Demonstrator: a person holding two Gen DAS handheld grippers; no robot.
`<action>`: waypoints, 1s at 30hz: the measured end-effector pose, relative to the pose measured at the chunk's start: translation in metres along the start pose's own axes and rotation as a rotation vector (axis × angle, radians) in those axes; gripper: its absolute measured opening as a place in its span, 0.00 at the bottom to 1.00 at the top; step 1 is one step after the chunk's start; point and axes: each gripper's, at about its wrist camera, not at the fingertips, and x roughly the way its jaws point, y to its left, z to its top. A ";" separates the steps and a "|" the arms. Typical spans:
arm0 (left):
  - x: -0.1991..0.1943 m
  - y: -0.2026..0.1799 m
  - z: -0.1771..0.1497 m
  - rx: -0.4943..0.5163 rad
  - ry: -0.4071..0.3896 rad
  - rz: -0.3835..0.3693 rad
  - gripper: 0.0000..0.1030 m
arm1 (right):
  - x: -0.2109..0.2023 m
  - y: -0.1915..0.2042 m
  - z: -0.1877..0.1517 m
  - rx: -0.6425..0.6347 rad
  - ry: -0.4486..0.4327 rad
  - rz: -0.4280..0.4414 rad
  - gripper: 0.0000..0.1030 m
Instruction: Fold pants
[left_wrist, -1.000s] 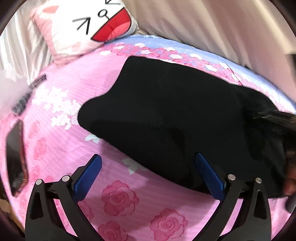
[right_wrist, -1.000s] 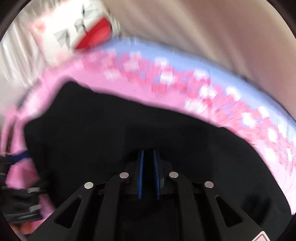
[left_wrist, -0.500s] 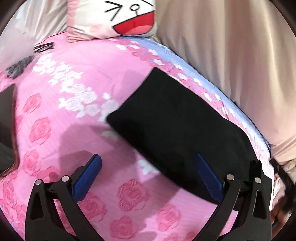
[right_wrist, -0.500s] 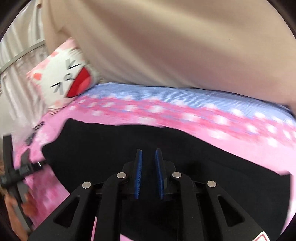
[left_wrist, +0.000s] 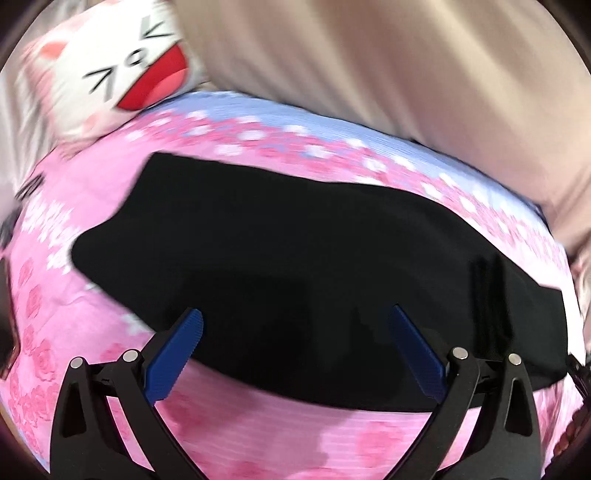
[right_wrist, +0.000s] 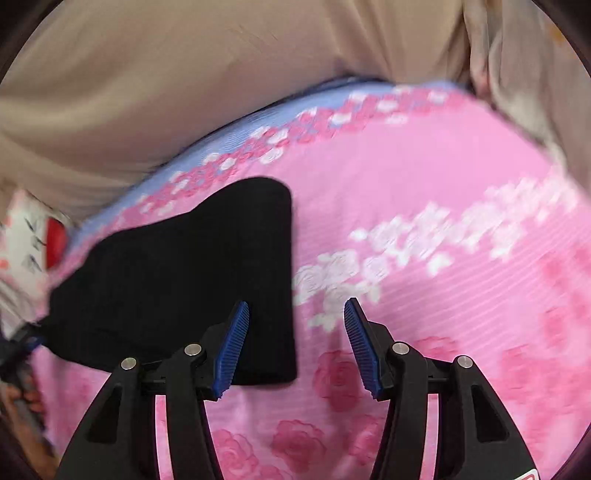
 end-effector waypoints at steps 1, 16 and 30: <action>0.000 -0.011 0.000 0.015 0.002 -0.007 0.95 | 0.002 -0.004 0.000 0.012 0.010 0.031 0.51; -0.005 -0.082 -0.017 0.139 0.043 0.016 0.95 | -0.021 0.029 0.012 -0.139 -0.095 0.014 0.16; 0.004 0.030 -0.018 -0.085 0.074 0.186 0.95 | -0.046 -0.002 -0.007 -0.106 -0.101 -0.226 0.33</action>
